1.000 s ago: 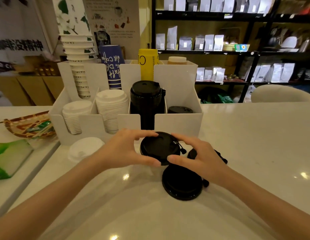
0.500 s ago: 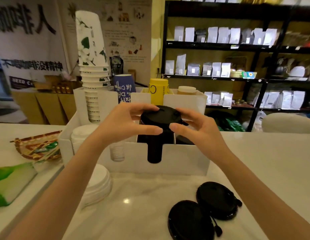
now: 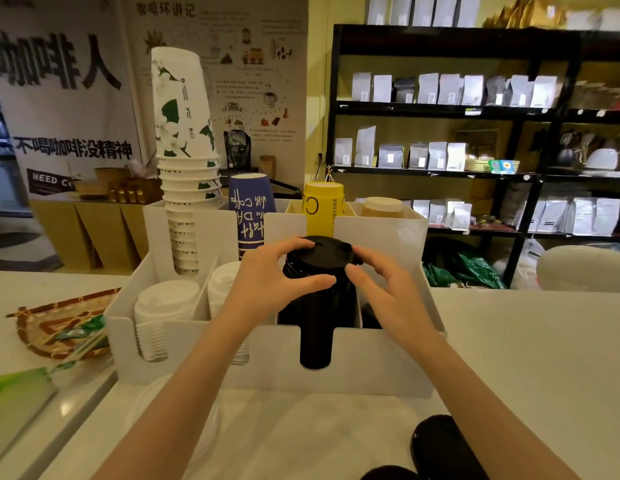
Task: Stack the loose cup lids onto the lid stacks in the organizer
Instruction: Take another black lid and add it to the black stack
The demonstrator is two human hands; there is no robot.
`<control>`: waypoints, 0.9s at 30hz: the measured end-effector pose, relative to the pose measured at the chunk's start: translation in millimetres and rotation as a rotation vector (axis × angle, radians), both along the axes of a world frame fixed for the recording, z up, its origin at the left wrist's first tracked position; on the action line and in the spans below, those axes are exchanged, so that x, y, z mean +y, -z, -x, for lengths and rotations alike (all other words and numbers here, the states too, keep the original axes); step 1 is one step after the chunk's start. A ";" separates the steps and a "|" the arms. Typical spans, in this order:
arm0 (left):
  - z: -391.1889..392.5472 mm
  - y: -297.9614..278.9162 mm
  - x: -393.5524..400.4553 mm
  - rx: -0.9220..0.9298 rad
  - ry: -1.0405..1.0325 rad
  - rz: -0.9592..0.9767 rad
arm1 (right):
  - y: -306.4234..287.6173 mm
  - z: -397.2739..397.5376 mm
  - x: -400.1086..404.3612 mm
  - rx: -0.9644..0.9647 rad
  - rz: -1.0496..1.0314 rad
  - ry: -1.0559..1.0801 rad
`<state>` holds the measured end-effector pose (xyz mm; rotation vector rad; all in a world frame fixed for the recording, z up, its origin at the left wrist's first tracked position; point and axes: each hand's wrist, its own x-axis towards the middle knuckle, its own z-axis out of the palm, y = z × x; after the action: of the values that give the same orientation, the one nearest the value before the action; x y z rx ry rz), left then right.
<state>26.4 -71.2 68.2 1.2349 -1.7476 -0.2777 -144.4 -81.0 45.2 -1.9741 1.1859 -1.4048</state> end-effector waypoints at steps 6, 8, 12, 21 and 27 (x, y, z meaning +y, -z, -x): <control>3.6 6.1 -5.8 -0.010 -0.038 -0.010 | 2.4 -4.5 -6.3 0.037 -0.009 -0.014; 3.3 5.9 -5.7 -0.016 -0.047 -0.023 | 2.3 -6.1 -6.8 0.039 -0.007 -0.020; 2.5 5.0 -5.6 -0.032 -0.031 -0.057 | 1.3 -6.2 -5.9 0.036 -0.003 -0.006; -10.7 3.4 -8.6 -0.030 0.084 -0.186 | 1.3 -9.0 3.4 0.160 0.103 0.120; -8.2 1.6 -6.1 -0.137 0.066 -0.172 | 10.8 -11.5 3.0 0.141 0.171 0.148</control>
<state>34.6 -77.3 66.6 1.3466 -1.9169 -0.3970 -133.0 -78.0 34.4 -2.1722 1.3380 -1.5047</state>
